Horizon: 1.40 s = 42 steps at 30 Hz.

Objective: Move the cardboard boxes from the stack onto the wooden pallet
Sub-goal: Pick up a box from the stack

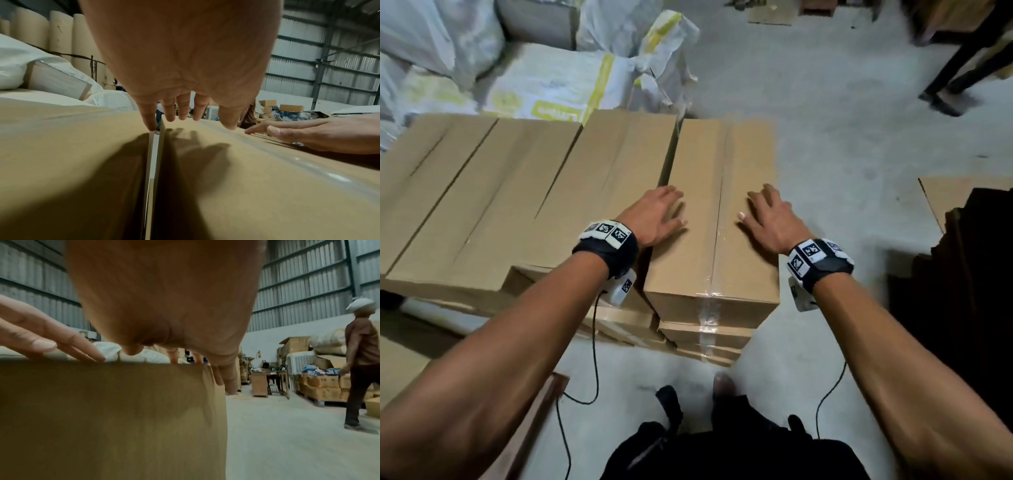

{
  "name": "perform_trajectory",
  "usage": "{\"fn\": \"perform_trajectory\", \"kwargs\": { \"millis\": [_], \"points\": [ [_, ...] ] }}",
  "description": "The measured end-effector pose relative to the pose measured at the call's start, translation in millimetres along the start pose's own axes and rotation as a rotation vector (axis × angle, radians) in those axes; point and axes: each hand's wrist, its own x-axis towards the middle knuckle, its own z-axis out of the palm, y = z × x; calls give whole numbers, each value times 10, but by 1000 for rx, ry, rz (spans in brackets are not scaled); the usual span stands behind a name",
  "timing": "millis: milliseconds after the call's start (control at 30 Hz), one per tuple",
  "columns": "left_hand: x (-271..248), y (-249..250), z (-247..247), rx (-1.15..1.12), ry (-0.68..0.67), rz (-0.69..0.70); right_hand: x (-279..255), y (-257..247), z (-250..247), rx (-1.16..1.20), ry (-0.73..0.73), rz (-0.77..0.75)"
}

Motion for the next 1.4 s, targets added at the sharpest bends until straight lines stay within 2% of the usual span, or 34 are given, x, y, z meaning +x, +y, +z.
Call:
{"fn": "perform_trajectory", "kwargs": {
  "millis": [100, 233, 467, 667, 867, 1100, 1233, 1400],
  "points": [
    [193, -42, 119, -7, -24, -3, 154, 67, 212, 53, -7, 37],
    [373, -58, 306, -29, -17, 30, 144, 138, 366, 114, 106, 37],
    [628, 193, 393, -52, -27, 53, 16, 494, 315, 234, 168, 7],
    [765, 341, 465, -68, -6, 59, -41, 589, 248, 309, 194, -15],
    [714, 465, 529, -107, 138, 98, 0, 676, 170, 370, 193, -10],
    [692, 492, 575, -199, 211, 78, -1, 694, 128, 494, 182, -8],
    [494, 515, 598, -216, 218, 56, -190, 596, 59, 484, 171, -5],
    [6, 740, 573, -236, 292, 66, -657, 450, -62, 450, 207, -31]
  ]
}}
